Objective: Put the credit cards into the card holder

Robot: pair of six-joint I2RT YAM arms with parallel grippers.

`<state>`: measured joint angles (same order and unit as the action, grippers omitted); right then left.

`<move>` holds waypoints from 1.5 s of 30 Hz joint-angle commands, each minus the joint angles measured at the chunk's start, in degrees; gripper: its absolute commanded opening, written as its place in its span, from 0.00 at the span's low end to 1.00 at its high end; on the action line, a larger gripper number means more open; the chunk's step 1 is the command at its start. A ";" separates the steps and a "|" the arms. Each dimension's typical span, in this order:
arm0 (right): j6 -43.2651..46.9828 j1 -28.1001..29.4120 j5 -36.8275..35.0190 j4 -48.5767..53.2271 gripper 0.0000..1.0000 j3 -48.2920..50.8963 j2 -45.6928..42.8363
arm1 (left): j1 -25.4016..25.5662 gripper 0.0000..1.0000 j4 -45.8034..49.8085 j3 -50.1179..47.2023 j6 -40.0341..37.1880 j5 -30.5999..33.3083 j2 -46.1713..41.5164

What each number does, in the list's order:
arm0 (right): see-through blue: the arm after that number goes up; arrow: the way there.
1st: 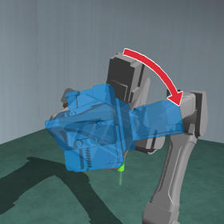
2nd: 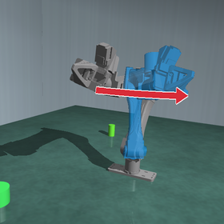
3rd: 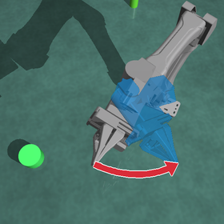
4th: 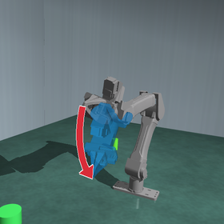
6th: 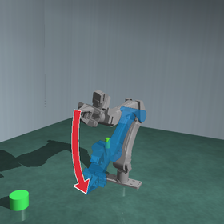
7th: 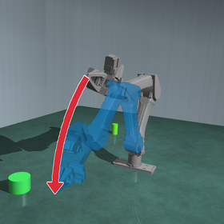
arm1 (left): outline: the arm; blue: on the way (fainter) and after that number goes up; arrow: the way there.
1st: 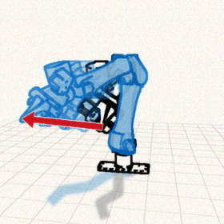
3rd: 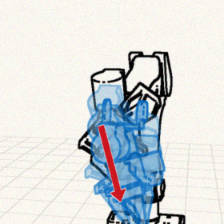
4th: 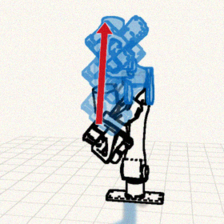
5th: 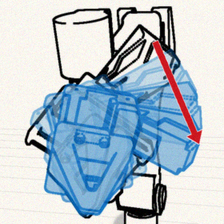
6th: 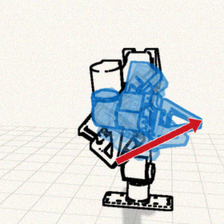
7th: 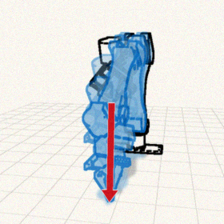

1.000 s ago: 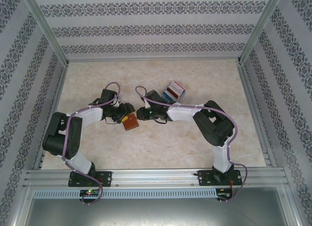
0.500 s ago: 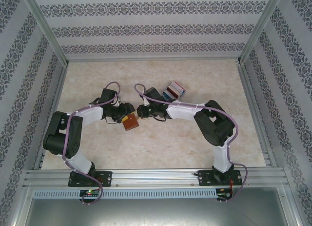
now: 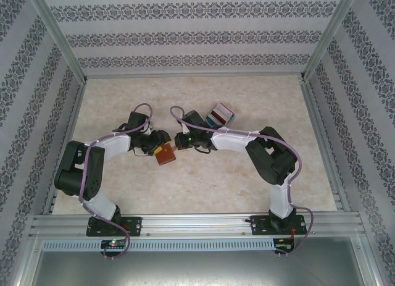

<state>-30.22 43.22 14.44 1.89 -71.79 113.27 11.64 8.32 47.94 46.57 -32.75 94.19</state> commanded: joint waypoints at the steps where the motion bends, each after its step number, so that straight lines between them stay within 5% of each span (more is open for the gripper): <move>1: 1.16 -0.47 0.66 -0.49 0.00 -1.21 -0.71 | 0.08 0.63 3.41 0.42 -0.62 1.81 1.27; 4: 3.64 0.08 3.52 -0.59 0.00 -1.16 -0.85 | -1.06 0.61 3.36 0.07 0.05 1.49 0.13; 17: 4.71 3.10 7.27 -3.65 0.00 -1.38 1.83 | -1.81 0.17 1.20 -1.53 2.64 0.63 0.53; 30: 3.48 4.17 6.48 -4.16 0.00 -4.06 5.85 | -2.23 0.00 2.92 -2.00 3.04 4.35 -0.64; 45: 1.24 3.28 7.88 -4.53 0.00 -4.59 9.25 | -3.44 0.03 8.38 -3.16 -0.88 9.14 -5.29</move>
<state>-28.29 46.70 21.91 -3.31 -75.96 120.70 8.86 13.58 46.35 47.77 -25.34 89.71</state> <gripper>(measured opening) 0.066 0.048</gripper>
